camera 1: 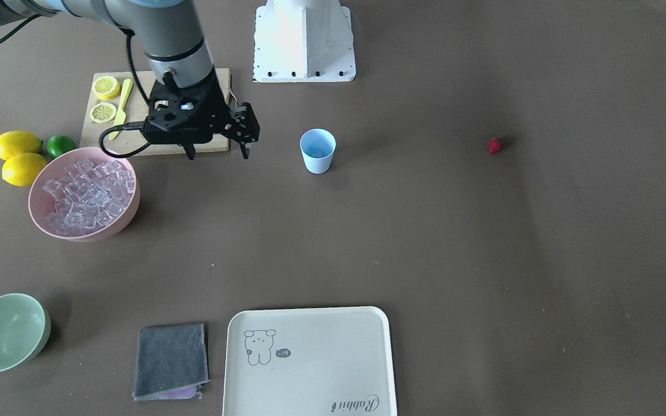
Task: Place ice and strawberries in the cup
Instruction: 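Release the ice into the cup and raise the right gripper over the bowl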
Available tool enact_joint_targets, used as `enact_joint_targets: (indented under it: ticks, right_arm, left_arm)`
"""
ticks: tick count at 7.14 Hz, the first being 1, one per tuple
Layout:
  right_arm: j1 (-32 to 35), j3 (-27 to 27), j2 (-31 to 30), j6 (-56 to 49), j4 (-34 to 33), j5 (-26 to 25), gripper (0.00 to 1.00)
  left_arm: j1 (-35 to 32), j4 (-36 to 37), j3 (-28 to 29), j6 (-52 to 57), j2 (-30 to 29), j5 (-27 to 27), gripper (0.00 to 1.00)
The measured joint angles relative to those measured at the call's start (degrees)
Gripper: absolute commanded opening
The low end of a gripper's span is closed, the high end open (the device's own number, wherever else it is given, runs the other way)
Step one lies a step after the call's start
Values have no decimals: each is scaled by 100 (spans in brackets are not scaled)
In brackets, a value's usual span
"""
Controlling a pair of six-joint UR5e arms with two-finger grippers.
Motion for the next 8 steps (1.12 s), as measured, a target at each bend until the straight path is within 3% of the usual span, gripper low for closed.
enact_joint_targets:
  ticks: [3,8]
  right_arm:
    - [880,33,-1121,-2044,59,402,100]
    - [1424,13,-2238,-3469,725,747,100]
  left_arm:
    - [92,-56,10,-20,3,2,98]
    - [117,-83,-3,-25,2,14,98]
